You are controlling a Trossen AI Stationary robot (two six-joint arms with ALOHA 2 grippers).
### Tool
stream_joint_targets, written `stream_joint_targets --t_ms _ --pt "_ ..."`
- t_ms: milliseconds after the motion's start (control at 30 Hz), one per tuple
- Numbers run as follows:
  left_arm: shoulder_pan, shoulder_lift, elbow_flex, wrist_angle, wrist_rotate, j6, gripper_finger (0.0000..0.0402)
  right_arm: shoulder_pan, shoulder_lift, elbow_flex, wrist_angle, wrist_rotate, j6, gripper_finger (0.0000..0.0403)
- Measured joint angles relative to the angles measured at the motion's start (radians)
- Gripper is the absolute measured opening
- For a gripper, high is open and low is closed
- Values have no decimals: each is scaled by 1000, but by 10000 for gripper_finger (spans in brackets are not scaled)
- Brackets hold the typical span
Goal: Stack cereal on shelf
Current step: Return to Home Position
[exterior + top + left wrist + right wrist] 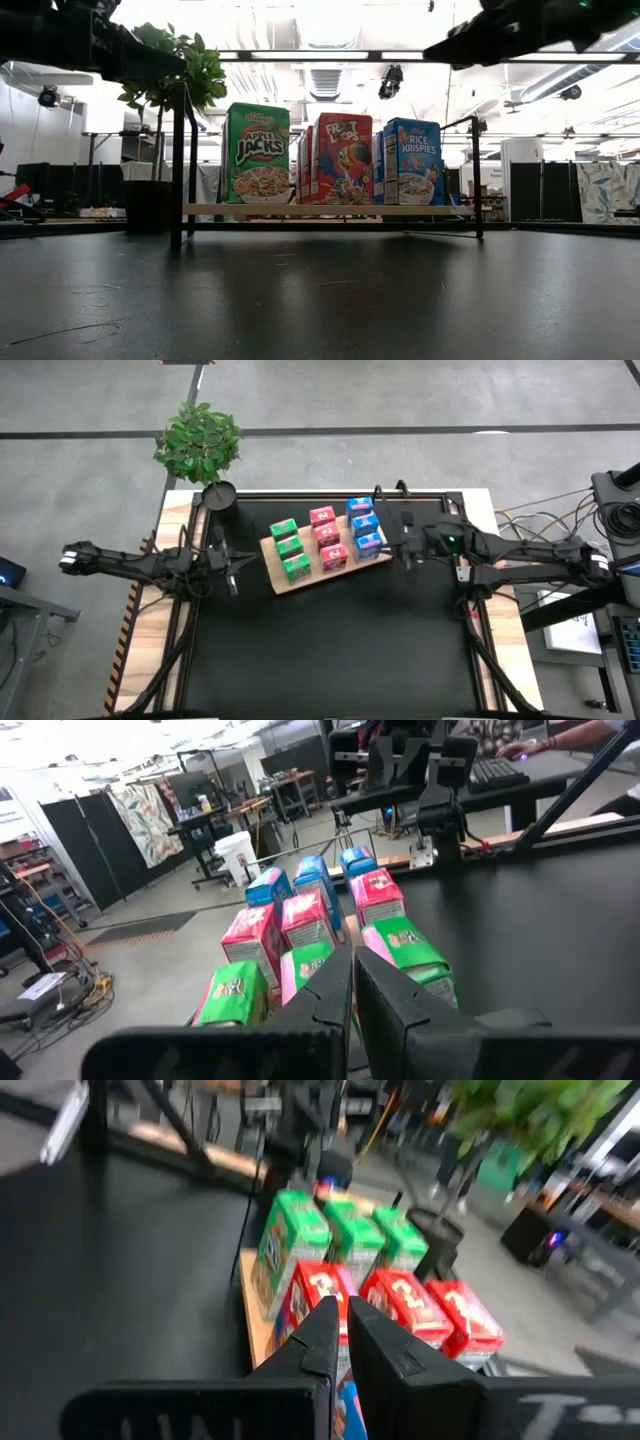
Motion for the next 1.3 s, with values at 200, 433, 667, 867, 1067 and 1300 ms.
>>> stream_joint_targets --t_ms 200,433,667,867,1067,1300 --pt "0 -39 -1 -48 12 0 0 2 -133 -153 130 0 8 17" --pt "0 -101 -2 -77 52 -19 0 2 -242 -287 284 -1 -32 17" --pt "0 -157 -12 -92 52 -42 0 0 -350 -339 304 -1 -71 17" --pt "0 -225 -71 -71 53 -54 0 -1 -434 -371 300 -1 -105 18" --pt "0 -311 -127 -70 52 -45 0 -1 -478 -387 299 -1 -117 18" --pt "0 -402 -173 -63 53 -62 0 -1 -486 -414 301 2 -95 18"
